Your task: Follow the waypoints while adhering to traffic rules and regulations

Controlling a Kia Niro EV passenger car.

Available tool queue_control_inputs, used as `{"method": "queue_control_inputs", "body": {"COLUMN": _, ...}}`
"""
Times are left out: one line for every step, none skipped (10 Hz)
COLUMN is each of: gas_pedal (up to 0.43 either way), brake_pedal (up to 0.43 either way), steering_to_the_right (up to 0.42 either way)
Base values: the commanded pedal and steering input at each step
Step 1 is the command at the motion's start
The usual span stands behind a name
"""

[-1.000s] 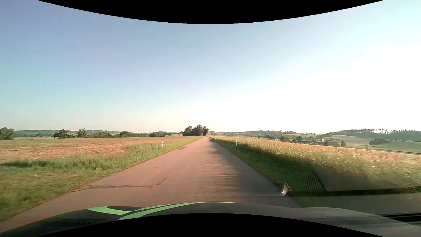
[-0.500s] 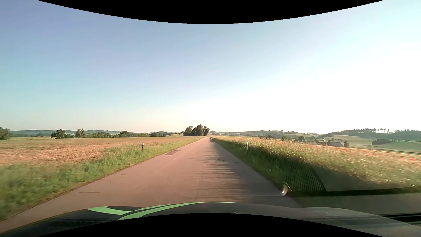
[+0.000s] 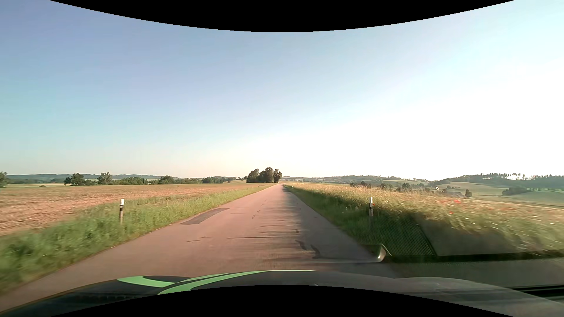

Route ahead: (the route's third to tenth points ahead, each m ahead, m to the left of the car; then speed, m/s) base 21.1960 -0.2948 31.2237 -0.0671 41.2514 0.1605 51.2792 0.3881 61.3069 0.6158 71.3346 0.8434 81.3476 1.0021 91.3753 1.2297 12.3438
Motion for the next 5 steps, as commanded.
{"method": "queue_control_inputs", "body": {"gas_pedal": 0.37, "brake_pedal": 0.0, "steering_to_the_right": -0.008}}
{"method": "queue_control_inputs", "body": {"gas_pedal": 0.37, "brake_pedal": 0.0, "steering_to_the_right": -0.008}}
{"method": "queue_control_inputs", "body": {"gas_pedal": 0.37, "brake_pedal": 0.0, "steering_to_the_right": -0.008}}
{"method": "queue_control_inputs", "body": {"gas_pedal": 0.37, "brake_pedal": 0.0, "steering_to_the_right": -0.005}}
{"method": "queue_control_inputs", "body": {"gas_pedal": 0.37, "brake_pedal": 0.0, "steering_to_the_right": -0.002}}
